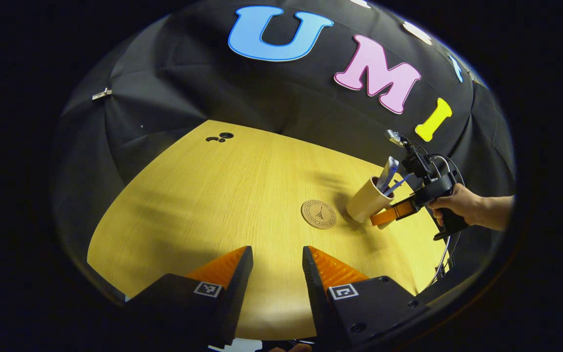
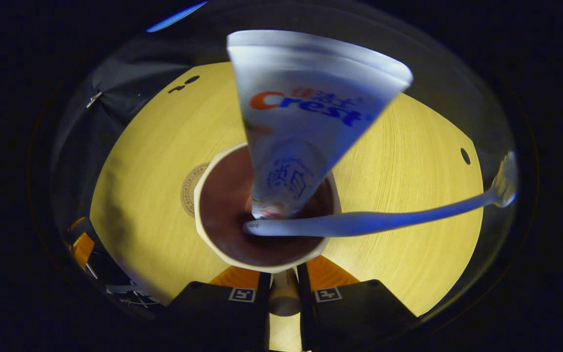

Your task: Put the toothbrush and toothpaste on the desktop into the cup, then pick up the cup and place it on the coaster on the desktop.

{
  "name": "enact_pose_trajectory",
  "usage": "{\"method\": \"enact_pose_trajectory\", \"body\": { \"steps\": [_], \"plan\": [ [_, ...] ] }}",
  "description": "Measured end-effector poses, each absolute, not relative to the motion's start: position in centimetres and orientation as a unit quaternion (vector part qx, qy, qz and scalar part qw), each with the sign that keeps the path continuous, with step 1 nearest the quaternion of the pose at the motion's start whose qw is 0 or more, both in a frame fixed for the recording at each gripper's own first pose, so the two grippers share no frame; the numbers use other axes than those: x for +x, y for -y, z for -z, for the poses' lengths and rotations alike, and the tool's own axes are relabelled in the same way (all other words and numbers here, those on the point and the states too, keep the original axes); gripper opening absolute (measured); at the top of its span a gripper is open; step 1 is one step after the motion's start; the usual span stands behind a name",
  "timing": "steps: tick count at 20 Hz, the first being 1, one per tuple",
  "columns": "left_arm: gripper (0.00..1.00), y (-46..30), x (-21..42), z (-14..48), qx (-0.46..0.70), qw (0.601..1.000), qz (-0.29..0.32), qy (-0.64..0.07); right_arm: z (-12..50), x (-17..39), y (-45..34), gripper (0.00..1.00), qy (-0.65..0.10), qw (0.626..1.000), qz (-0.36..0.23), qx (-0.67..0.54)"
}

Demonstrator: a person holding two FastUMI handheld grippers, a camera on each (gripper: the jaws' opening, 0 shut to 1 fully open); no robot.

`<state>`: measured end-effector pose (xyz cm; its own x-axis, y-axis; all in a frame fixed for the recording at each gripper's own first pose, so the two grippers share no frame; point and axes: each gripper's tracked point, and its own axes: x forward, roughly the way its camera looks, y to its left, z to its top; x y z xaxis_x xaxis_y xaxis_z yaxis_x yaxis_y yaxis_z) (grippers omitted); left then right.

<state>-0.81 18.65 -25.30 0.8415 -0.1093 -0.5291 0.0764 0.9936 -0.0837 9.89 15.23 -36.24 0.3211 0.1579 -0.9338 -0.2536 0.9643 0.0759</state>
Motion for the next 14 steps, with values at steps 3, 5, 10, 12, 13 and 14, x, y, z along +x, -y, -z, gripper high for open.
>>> {"method": "enact_pose_trajectory", "body": {
  "steps": [3,5,10,12,13,14],
  "plan": [
    [0.65,-18.8,-1.2,25.3,-0.03,0.96,0.044,-0.275,36.1,10.0,-17.9,0.29,-0.569,0.807,-0.152,-0.044],
    [0.65,-19.0,-1.7,25.3,-0.031,0.96,0.04,-0.274,36.2,10.1,-19.8,0.28,-0.571,0.803,-0.165,-0.042],
    [0.65,-20.1,-2.5,25.5,-0.039,0.96,0.023,-0.276,36.5,9.9,-23.2,0.28,-0.573,0.791,-0.2,-0.075],
    [0.65,-20.4,-2.7,25.6,-0.046,0.96,0.018,-0.276,36.6,9.9,-23.8,0.28,-0.576,0.786,-0.207,-0.09],
    [0.65,-20.6,-2.7,25.6,-0.048,0.96,0.015,-0.276,36.6,10.0,-23.8,0.28,-0.576,0.784,-0.209,-0.095],
    [0.65,-20.7,-2.8,25.6,-0.049,0.96,0.014,-0.275,36.5,9.8,-23.8,0.28,-0.576,0.784,-0.21,-0.097]
  ]
}}
